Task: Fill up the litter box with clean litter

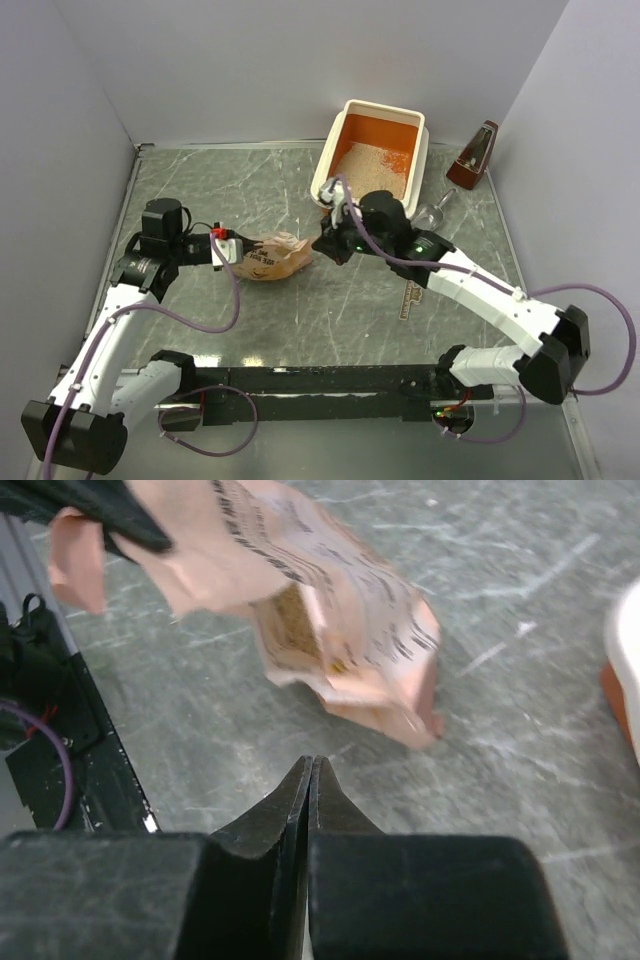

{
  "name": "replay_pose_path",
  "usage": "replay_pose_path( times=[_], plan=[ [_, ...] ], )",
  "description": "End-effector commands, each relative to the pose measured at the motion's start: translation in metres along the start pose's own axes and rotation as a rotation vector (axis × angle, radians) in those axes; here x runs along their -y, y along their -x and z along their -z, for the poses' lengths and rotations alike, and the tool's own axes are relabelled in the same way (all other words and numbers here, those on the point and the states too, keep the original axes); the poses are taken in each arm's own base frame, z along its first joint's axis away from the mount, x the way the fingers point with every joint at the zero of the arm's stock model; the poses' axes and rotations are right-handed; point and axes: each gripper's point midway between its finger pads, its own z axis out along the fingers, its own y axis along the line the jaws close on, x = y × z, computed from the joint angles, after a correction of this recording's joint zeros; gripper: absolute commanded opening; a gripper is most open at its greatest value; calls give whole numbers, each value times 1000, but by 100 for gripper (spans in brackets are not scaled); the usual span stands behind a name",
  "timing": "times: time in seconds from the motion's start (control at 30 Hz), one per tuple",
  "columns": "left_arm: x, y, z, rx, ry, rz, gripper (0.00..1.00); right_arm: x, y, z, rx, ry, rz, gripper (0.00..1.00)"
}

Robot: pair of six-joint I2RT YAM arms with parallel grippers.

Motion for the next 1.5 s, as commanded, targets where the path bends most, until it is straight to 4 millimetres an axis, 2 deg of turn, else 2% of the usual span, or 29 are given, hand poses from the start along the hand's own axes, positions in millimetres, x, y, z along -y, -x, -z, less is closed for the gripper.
replay_pose_path(
  times=[0.0,0.1,0.23,0.67,0.93,1.13,1.17,1.23,1.27,1.3,1.37,1.47],
  plan=[
    [-14,30,1,87,23,-98,1,-33,50,-10,119,97,136,0],
    [-15,31,1,92,34,-110,1,-39,53,-24,116,112,152,0],
    [-12,27,0,96,48,-104,1,-35,49,-45,84,110,142,0],
    [-8,28,2,108,61,-107,1,-31,37,-89,53,138,131,0],
    [-8,29,3,106,68,-107,1,-11,14,-117,-33,77,147,0],
    [-8,32,6,106,86,-121,1,-3,3,-131,-83,54,162,0],
    [-10,32,6,103,96,-124,1,0,6,-131,-83,41,167,0],
    [-11,34,7,106,113,-133,1,4,2,-133,-107,24,177,6],
    [-15,33,9,95,138,-137,1,8,6,-133,-103,2,183,15],
    [-18,34,10,98,155,-145,1,10,5,-134,-109,-4,198,38],
    [-25,35,13,89,201,-159,1,16,6,-135,-115,-27,212,57],
    [-37,35,14,101,271,-170,1,25,3,-137,-132,-39,218,63]
  ],
)
